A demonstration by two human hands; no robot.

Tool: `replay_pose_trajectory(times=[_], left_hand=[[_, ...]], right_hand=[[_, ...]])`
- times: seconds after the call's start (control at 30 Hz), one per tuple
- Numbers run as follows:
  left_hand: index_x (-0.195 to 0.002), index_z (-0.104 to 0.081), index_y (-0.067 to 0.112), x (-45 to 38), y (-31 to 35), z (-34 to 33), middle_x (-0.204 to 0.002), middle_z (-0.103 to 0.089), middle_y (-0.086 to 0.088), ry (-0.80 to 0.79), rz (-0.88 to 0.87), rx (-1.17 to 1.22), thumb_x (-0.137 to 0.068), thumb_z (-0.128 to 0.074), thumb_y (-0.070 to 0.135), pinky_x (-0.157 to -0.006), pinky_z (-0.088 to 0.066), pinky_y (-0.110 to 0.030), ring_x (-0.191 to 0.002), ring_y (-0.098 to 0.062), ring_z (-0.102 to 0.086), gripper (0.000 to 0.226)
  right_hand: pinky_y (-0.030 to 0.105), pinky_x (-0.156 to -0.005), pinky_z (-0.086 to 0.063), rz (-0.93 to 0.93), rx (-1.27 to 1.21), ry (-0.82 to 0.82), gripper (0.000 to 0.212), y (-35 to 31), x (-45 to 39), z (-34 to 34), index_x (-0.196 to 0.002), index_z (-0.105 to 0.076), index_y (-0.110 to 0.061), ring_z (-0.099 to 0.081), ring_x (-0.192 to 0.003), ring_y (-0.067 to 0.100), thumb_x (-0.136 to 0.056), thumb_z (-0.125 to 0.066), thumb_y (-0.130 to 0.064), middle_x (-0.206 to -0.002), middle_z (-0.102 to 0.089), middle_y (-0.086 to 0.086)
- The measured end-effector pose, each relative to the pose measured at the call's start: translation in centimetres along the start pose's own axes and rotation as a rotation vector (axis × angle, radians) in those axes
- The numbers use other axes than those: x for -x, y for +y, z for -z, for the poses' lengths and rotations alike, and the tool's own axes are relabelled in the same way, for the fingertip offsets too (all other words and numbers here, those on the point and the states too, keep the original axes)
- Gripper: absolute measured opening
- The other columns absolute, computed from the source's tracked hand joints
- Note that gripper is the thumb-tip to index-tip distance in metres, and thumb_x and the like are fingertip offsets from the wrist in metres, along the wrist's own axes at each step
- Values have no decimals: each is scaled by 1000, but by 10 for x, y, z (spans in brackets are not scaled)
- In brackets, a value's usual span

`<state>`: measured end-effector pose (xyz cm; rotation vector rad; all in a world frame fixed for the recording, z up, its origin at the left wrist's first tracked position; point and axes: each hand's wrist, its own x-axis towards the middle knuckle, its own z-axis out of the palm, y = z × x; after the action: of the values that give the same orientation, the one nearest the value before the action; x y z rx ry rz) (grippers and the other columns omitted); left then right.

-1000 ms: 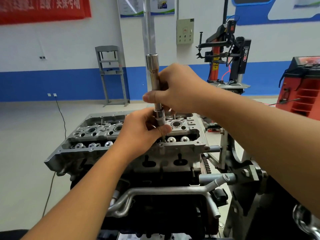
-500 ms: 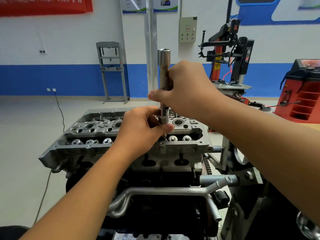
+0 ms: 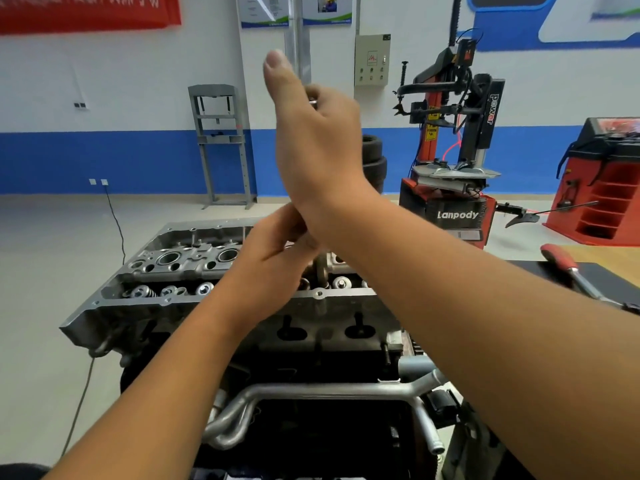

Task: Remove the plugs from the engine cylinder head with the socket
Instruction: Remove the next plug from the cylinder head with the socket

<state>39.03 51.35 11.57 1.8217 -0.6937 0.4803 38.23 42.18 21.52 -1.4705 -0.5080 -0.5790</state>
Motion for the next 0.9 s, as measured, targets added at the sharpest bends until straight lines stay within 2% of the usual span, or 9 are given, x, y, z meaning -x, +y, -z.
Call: replay_pose_trajectory(times=[0.1, 0.17, 0.27, 0.37, 0.47, 0.53, 0.6, 0.73, 0.9], left_hand=[[-105, -71, 38, -1, -1, 5, -100, -75, 0, 18, 11, 47, -107, -49, 31, -82, -55, -56, -93, -46, -62, 23], [-105, -70, 34, -1, -2, 5, -99, -75, -4, 31, 36, 5, -106, -48, 31, -85, -51, -68, -93, -48, -62, 22], [-103, -67, 33, -3, -3, 2, -89, -75, 3, 76, 53, -40, -106, -51, 33, -72, -56, -46, -82, -20, -72, 17], [-106, -67, 28, -5, -4, 0, -92, -75, -5, 79, 89, 19, -109, -51, 23, -70, -60, -29, -84, -21, -76, 17], [-103, -69, 31, -6, -3, -3, -91, -76, -7, 102, 111, 64, -108, -53, 22, -71, -64, -37, -84, -25, -78, 18], [-100, -70, 34, -5, -4, -4, -89, -77, -5, 113, 117, 66, -107, -55, 22, -73, -66, -43, -84, -24, -78, 20], [-99, -71, 38, -6, -3, -4, -87, -76, -3, 103, 117, 77, -106, -56, 24, -74, -66, -46, -85, -23, -77, 22], [-100, -72, 41, -6, -3, -4, -91, -77, -3, 59, 106, 117, -93, -59, 41, -77, -66, -47, -88, -22, -77, 14], [-95, -73, 47, -10, -2, -7, -92, -79, -2, 61, 134, 129, -85, -59, 49, -75, -67, -41, -85, -20, -78, 17]], right_hand=[[39, -56, -27, -36, 10, -18, 63, -1, -8, -7, -51, -26, -25, -25, -46, 14, -106, -55, -36, -44, -24, -11], [39, -57, -31, -21, 17, -45, 58, 0, -9, -9, -54, -31, -23, -27, -45, 12, -104, -58, -35, -44, -27, -12], [39, -61, -43, -49, 17, -145, 51, 10, -10, 3, -73, -47, -14, -44, -54, 12, -102, -52, -56, -57, -46, -8], [39, -75, -49, -134, 185, -71, 47, 27, -18, 54, -92, -58, -27, -62, -78, 15, -100, -39, -69, -89, -65, -4], [40, -77, -50, -227, 872, 90, 26, 48, -25, 154, -101, -56, -25, -60, -90, 23, -95, -60, -50, -98, -62, 1], [39, -77, -53, -446, 1375, -47, 26, 55, -19, 226, -105, -57, -25, -59, -88, 26, -87, -67, -40, -102, -62, 6], [42, -84, -56, -697, 1666, -225, 40, 58, -3, 282, -115, -60, -28, -60, -90, 27, -82, -71, -47, -106, -61, 6], [30, -61, -49, -832, 1632, -321, 57, 63, 44, 344, -119, -53, -24, -63, -77, 15, -86, -69, -67, -99, -64, -3], [39, -83, -48, -719, 1481, -302, 41, 69, 68, 352, -103, -60, -22, -61, -91, 18, -88, -73, -59, -98, -66, 0]])
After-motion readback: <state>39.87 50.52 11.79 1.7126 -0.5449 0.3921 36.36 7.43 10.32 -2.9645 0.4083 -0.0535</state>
